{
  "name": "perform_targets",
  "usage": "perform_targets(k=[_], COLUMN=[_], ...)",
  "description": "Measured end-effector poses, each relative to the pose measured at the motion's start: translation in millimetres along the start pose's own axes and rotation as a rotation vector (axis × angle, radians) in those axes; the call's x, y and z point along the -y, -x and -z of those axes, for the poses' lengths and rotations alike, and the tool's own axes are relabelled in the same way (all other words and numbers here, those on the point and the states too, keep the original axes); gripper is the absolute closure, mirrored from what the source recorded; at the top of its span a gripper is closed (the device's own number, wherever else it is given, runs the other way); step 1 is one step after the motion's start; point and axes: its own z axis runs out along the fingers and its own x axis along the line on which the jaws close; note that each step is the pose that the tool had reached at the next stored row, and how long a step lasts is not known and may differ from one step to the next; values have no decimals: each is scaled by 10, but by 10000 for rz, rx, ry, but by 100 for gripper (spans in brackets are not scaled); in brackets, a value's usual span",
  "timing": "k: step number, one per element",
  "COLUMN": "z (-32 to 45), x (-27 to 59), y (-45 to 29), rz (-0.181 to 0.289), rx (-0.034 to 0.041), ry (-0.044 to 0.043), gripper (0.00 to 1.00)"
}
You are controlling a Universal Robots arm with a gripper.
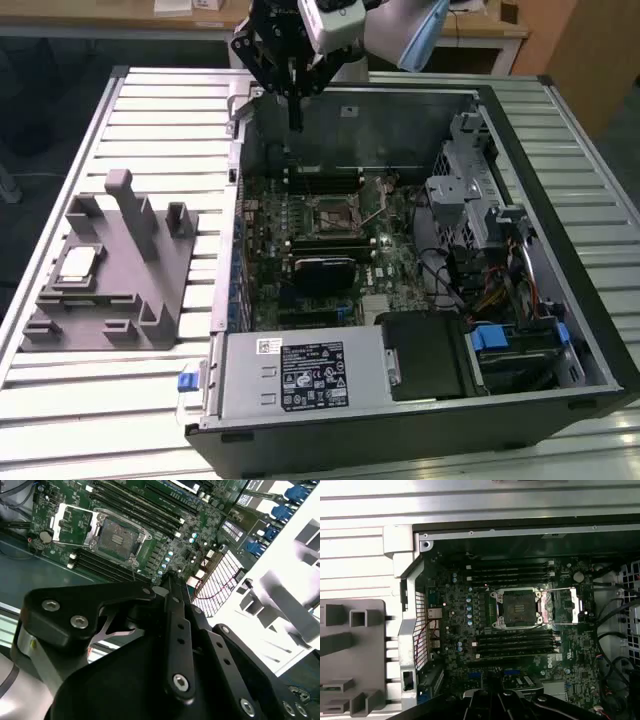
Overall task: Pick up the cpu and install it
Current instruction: 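Reach for the cpu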
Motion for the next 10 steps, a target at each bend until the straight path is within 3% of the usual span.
perform_targets(k=[10], z=[0], x=[0], y=[0], rz=[0], rx=[0], ry=[0], gripper=[89])
